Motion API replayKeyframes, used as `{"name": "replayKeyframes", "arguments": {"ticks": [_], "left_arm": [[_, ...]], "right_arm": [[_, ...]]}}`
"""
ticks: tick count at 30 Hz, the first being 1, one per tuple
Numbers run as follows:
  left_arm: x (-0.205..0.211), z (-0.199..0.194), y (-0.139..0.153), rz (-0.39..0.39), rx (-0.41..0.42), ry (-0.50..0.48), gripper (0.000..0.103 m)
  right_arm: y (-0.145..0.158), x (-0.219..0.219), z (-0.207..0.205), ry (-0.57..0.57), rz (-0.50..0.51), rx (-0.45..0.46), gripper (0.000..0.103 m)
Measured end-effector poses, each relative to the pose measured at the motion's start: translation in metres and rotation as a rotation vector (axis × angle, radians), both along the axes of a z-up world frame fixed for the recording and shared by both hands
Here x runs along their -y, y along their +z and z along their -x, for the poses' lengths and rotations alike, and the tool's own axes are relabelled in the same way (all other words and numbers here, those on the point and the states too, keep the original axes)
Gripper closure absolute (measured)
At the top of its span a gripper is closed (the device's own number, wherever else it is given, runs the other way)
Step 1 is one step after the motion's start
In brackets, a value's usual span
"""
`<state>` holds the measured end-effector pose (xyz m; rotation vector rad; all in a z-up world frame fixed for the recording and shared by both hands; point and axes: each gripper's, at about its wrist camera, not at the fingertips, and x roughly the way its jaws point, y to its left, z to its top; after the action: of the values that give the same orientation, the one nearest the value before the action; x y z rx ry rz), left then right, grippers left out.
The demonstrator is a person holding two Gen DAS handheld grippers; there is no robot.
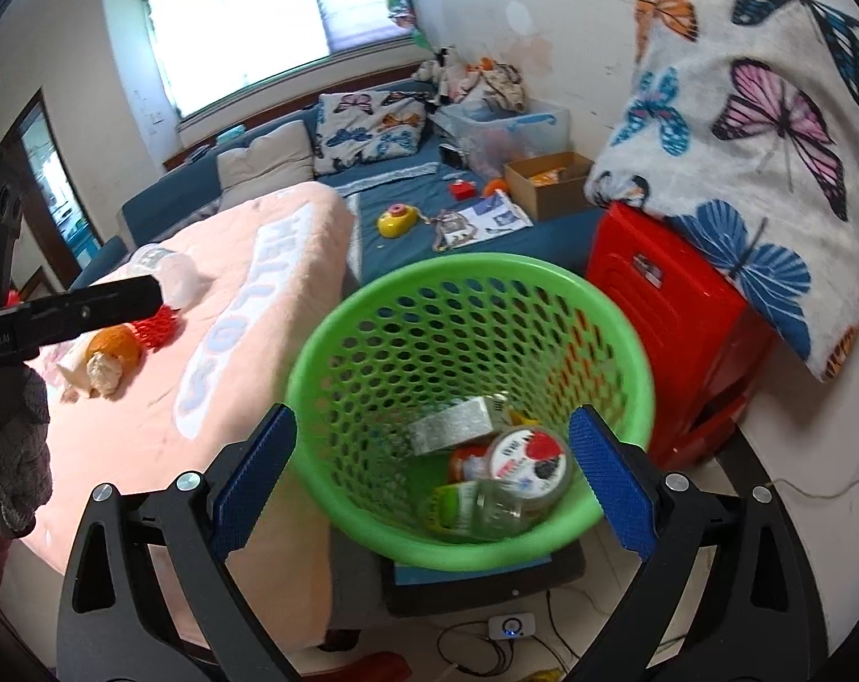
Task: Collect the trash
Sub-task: 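Move both tools back over the table toward the remaining trash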
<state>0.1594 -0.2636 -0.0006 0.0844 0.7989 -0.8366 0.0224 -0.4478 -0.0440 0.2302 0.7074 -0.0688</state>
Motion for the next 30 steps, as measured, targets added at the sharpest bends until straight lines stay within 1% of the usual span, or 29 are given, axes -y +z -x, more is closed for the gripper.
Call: {"name": "replayKeyframes", "arguments": {"ticks": [3,9,12,15,21,27,30], "left_arm": [[-0.032,0.001,0.002,0.009,0.013,0.053,0.033],[-0.096,0.005,0.005,0.000,0.061,0.169,0.033],[-0.136,0.005,0.007,0.010,0.065,0.237,0.033],[-0.166,0.006,0.008,0.017,0.069,0.288,0.033],[-0.230,0.012,-0.001,0.024,0.052,0.397,0.033],[-0.270,0.021,-0.013,0.032,0.029,0.475,0.033],[-0.284,0.025,-0.020,0.028,0.024,0.500,0.033]], "right_arm": [[0.005,-0.017,-0.007,0.034,0.007,0.008,0.007],[0.014,-0.052,-0.026,0.105,0.014,0.019,0.007],[0.016,-0.076,-0.037,0.153,0.015,0.017,0.007],[0.019,-0.105,-0.050,0.213,0.025,0.015,0.007],[0.022,-0.152,-0.075,0.312,0.016,0.012,0.007],[0.022,-0.192,-0.105,0.388,0.006,-0.003,0.008],[0.022,-0.207,-0.119,0.416,0.000,-0.010,0.010]]}}
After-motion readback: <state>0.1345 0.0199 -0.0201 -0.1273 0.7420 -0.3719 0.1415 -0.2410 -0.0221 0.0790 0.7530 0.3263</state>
